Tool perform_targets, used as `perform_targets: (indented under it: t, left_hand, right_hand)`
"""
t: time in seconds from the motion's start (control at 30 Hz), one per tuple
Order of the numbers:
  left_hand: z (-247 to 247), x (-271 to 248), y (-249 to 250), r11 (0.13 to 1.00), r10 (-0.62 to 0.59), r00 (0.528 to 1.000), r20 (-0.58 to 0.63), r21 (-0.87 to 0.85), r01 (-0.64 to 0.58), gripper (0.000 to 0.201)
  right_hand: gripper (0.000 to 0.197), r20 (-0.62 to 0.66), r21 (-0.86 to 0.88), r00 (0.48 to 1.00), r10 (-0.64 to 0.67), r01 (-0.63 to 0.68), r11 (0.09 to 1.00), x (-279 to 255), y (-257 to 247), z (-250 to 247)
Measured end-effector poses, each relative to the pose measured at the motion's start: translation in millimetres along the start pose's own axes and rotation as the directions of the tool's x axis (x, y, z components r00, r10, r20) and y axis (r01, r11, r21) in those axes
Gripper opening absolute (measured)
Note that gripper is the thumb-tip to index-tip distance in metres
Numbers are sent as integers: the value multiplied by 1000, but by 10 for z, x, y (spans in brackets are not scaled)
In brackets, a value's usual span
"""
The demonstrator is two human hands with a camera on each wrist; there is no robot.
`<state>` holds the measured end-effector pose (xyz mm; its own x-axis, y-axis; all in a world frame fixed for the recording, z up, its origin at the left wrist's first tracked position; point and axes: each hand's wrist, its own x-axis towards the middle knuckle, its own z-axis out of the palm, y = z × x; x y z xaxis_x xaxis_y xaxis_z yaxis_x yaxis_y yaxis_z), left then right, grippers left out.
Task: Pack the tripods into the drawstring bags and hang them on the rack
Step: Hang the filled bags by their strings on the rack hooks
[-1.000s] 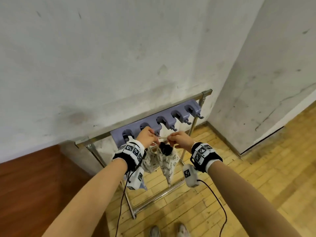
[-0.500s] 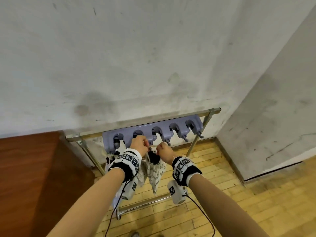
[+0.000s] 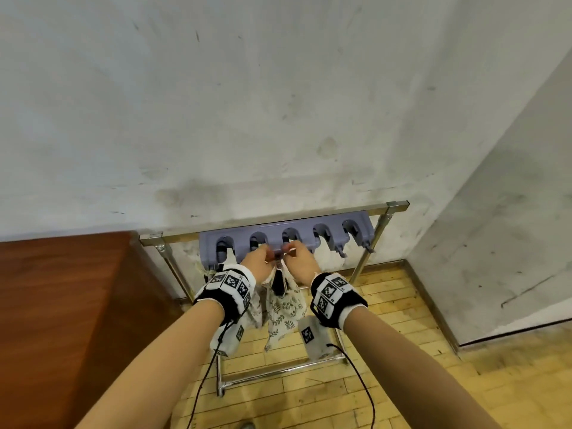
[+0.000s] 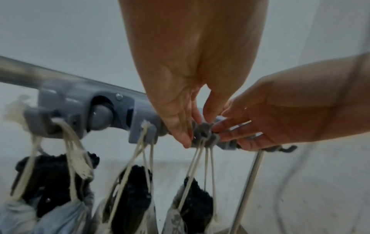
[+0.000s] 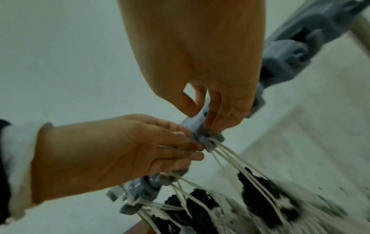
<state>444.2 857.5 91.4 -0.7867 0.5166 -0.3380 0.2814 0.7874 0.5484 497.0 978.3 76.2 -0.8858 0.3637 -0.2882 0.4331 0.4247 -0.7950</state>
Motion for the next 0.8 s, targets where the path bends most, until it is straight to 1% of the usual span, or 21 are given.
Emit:
perform_targets:
  t: [0.07,0.13,0.17,0.2,0.27,0.3,0.33,0.4,0.43,0.53,0.6,0.67,0.73,0.8]
  left_hand:
    - [-172,-32,-29,999,26,999,-38,-21,-27,21]
    - [-410,-124,-88,999,27,996,-81,-38,-30,13]
    - [-557,-190,-139,999,10,992,-126,-32,-14,13]
    - [-695,-260,-201,999,-9,980,-197,-47,0,17]
    - [-970,-447,-468,992,-72,945,-319,-118,36,22]
    - [-1086,-557,-633,987,-109,933,-342,-150,60,22]
    - [-1206,-713,-865,979,-152,921,-359,-181,91,21]
    - [-1375,-978,-1286,959,-227,906,-356,-244,145,20]
    - [-1468,-1169,-1554,947,-269,890,-369,-269,175,20]
    - [-1678,-1628,-2289,901,-389,835,-388,-347,259,21]
    - [-1798,-1930,-2823,860,-466,795,-388,-410,305,20]
    - [-1917,-2222,-3350,830,-516,764,-388,-447,334,20]
    - [-2027,-2465,-3816,805,-552,747,-371,-471,361,20]
    - [-2169,-2725,-4337,782,-586,729,-353,-482,396,20]
  right_hand:
    - [16,-69,-43,993,-93,90,995,20,-207,-10]
    - [12,-96,-58,977,-191,186,981,5,-458,47]
    - [13,-77,-63,970,-232,228,972,0,-601,116]
    - [11,-36,-79,966,-255,252,965,-7,-732,197]
    - [13,68,-130,958,-280,287,949,2,-983,472]
    - [17,107,-144,953,-285,298,944,-3,-1096,628]
    - [20,152,-143,945,-289,310,940,-30,-1236,844]
    - [25,237,-160,929,-284,326,932,-93,-1437,1234]
    - [26,293,-178,912,-286,346,921,-148,-1566,1514]
    - [30,398,-248,870,-292,408,879,-328,-1896,2264]
    - [34,486,-274,824,-290,459,845,-449,-2115,2823]
    - [35,569,-271,779,-262,479,835,-547,-2324,3384]
    - [33,616,-262,752,-234,476,840,-611,-2511,3855]
    - [30,646,-272,736,-202,469,841,-653,-2713,4412]
